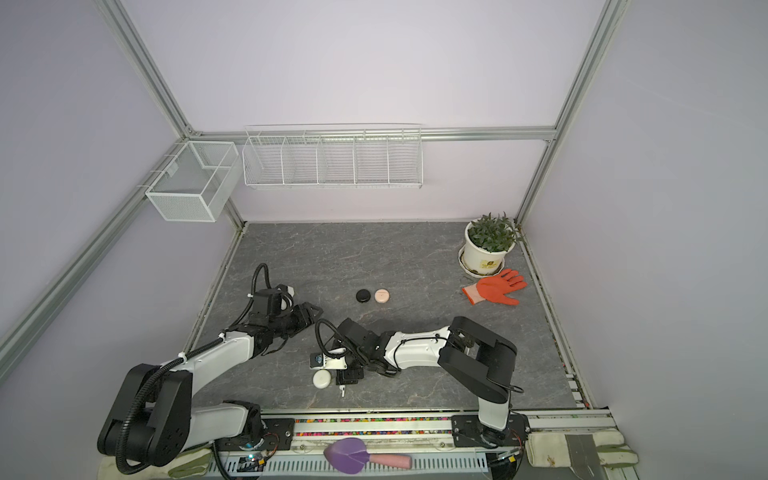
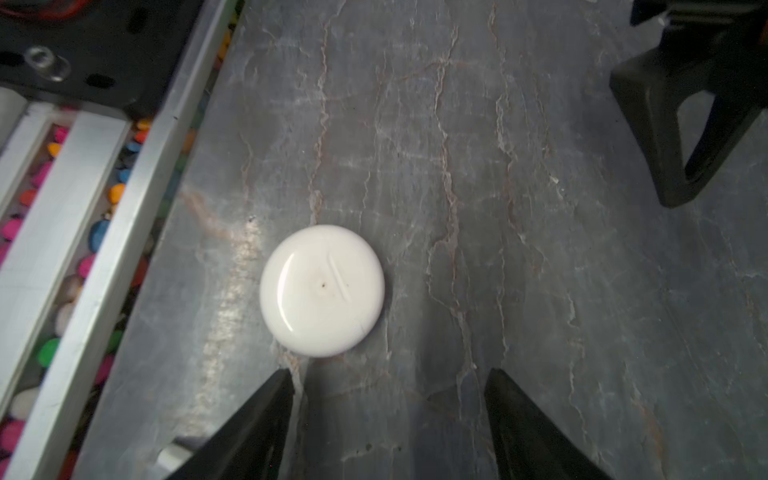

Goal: Insert the wireless bluetooth earbuds into the charging case
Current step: 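Lower the open right gripper over the white case while left draws back, then close the right gripper on the white round case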

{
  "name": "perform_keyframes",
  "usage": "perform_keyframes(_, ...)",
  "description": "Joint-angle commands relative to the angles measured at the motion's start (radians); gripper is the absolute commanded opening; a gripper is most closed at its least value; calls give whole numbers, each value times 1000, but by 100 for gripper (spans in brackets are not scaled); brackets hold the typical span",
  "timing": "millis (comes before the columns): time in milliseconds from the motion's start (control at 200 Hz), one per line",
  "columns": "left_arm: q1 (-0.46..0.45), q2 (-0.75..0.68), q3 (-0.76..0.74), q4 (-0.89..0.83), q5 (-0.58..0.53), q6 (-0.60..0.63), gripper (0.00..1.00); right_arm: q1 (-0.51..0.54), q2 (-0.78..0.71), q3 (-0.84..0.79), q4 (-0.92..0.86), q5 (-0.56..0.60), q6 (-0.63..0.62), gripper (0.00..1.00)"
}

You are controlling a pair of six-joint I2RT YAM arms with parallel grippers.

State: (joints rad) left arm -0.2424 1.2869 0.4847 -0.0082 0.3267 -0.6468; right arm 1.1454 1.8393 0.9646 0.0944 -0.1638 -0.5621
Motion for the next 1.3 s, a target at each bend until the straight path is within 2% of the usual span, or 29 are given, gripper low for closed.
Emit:
perform_keyframes(0, 5, -12, 3, -23, -26, -11, 68, 3, 32, 13, 65, 61, -21, 75)
perform_keyframes(645, 8, 6, 3, -26, -36, -14, 68, 52, 9, -45, 88, 36, 45, 75)
perform_keyframes(805, 8, 18, -57, 33, 14, -63, 68, 51, -25, -61, 83, -20, 77, 70)
perform_keyframes(980, 8, 9, -55, 33, 37, -81, 68, 50, -20, -54, 107, -112, 111, 75)
perform_keyframes(1159, 8, -5, -41, -4, 19, -65, 68, 42, 24, -20, 111, -135, 127, 80)
perform_keyframes(1294, 8, 4, -38, -4, 23, -62, 68, 36, 46, 6, 99, -141, 121, 80)
